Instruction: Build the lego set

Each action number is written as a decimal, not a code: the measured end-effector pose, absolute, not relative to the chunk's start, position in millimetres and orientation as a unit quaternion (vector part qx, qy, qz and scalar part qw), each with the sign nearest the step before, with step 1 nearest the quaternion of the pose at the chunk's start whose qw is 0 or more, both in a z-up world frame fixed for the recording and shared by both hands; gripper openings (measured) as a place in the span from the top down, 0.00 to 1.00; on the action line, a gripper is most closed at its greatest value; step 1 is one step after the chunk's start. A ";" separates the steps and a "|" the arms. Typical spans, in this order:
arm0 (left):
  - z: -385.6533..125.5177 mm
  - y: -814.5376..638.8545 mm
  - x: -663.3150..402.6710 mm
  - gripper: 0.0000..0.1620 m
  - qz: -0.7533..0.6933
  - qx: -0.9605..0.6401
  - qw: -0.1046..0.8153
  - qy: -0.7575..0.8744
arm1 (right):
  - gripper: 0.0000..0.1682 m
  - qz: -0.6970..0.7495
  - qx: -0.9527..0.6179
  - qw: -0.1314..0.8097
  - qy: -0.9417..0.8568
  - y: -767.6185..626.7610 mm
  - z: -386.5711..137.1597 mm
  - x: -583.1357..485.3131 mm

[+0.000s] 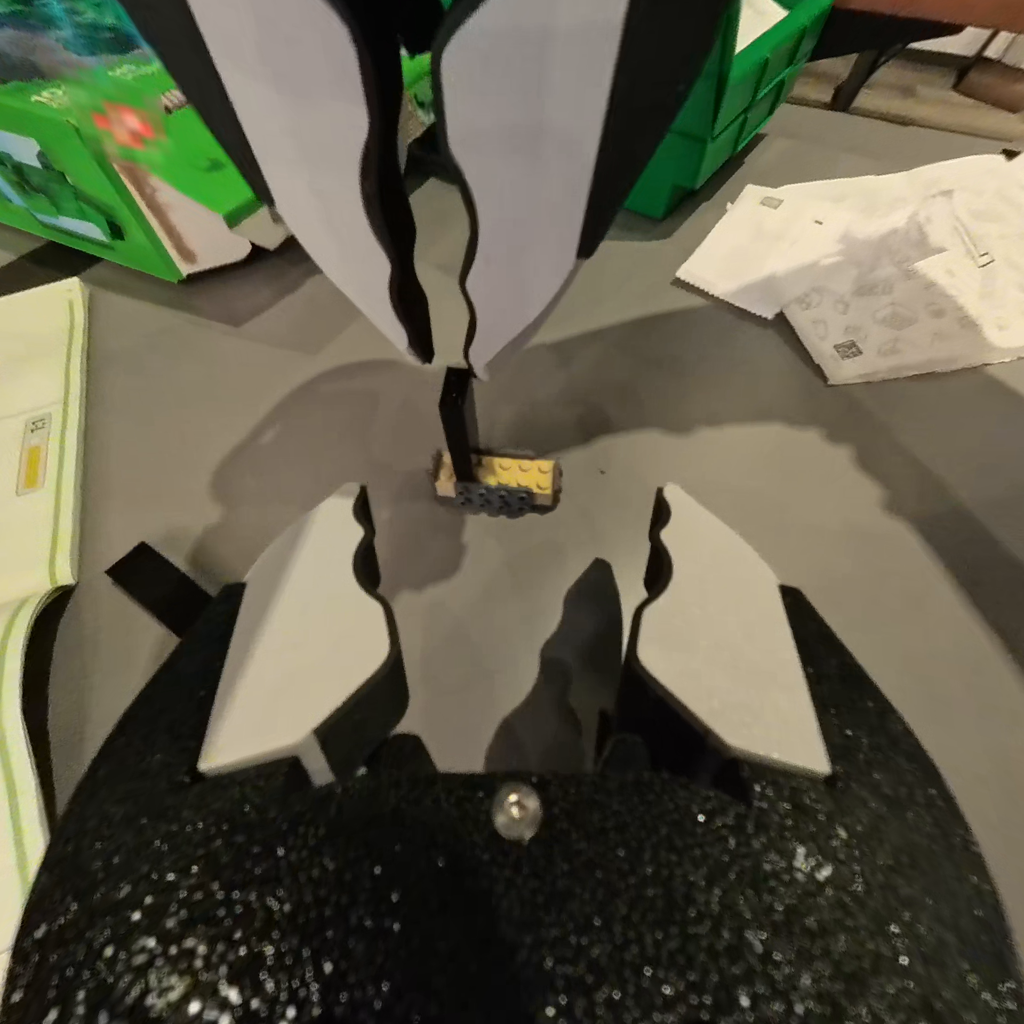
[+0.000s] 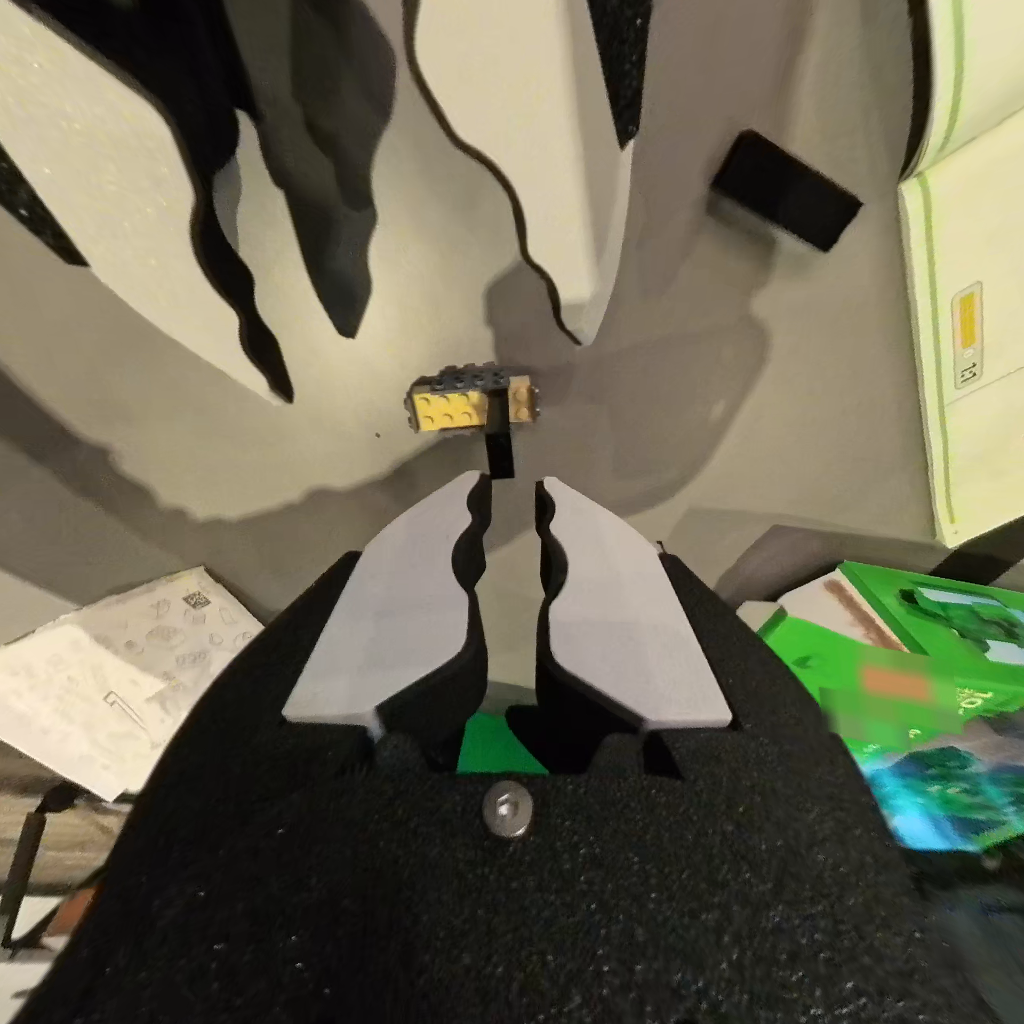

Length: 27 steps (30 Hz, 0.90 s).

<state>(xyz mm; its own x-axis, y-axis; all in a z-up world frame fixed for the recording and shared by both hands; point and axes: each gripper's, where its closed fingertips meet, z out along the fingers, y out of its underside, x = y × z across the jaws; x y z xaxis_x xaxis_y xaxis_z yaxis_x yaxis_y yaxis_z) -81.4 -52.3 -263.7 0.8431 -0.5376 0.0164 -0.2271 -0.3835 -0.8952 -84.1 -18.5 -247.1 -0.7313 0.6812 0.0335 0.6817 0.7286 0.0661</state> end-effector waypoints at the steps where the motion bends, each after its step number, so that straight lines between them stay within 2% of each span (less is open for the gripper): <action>1: -265.3 -51.4 -82.2 0.40 -0.157 -0.821 0.498 0.232 | 0.91 -0.032 -0.369 0.004 -0.929 -18.1 -247.0 -84.3; 27: -255.8 -59.4 -97.6 0.37 -0.196 -0.808 0.520 0.195 | 0.91 -0.013 -0.366 0.031 -0.930 -22.6 -243.2 -82.2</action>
<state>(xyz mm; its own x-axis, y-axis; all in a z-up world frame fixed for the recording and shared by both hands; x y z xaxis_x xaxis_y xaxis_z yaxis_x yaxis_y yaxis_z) -97.6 -59.4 -255.8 0.8473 -0.5188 0.1138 -0.1118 -0.3836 -0.9167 -82.2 -22.6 -243.2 -0.7303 0.6798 0.0673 0.6815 0.7319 0.0022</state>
